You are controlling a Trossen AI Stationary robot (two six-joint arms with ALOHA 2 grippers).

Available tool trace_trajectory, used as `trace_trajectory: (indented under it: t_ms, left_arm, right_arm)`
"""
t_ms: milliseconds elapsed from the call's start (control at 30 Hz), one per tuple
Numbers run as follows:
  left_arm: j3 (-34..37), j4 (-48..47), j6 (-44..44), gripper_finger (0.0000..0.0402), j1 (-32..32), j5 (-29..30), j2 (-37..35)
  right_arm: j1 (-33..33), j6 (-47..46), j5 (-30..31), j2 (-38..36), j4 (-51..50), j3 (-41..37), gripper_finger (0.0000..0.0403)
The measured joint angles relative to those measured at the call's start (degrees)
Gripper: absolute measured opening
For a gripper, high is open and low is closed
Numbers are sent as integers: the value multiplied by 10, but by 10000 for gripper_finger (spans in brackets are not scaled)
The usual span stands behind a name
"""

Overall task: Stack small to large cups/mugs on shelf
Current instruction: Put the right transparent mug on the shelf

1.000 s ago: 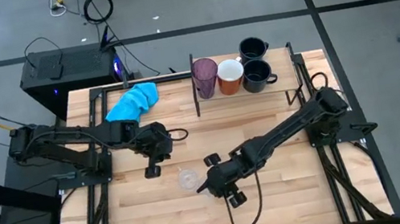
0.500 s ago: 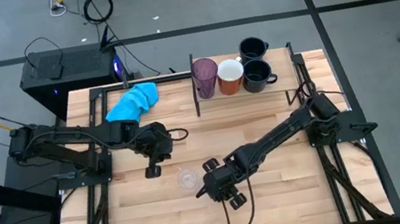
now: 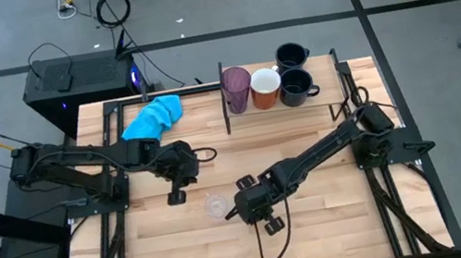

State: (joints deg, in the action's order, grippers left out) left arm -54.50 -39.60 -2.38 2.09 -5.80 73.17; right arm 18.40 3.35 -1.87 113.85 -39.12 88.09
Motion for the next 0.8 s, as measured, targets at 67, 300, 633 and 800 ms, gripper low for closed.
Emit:
trace_trajectory:
  t_ms: [67, 300, 633, 800]
  left_arm:
    - [0, 0, 2, 31, 0, 0, 0]
    - [0, -1, 2, 32, 0, 0, 0]
    - [0, -1, 3, 25, 0, 0, 0]
    - [0, -1, 4, 32, 0, 0, 0]
  right_arm:
    - [-3, -6, -1, -4, -14, 0, 34]
    - [-8, -7, -1, -6, -32, 0, 9]
    - [-13, -64, 9, -76, -175, 0, 6]
    - [-16, -99, 27, -127, -238, 0, 4]
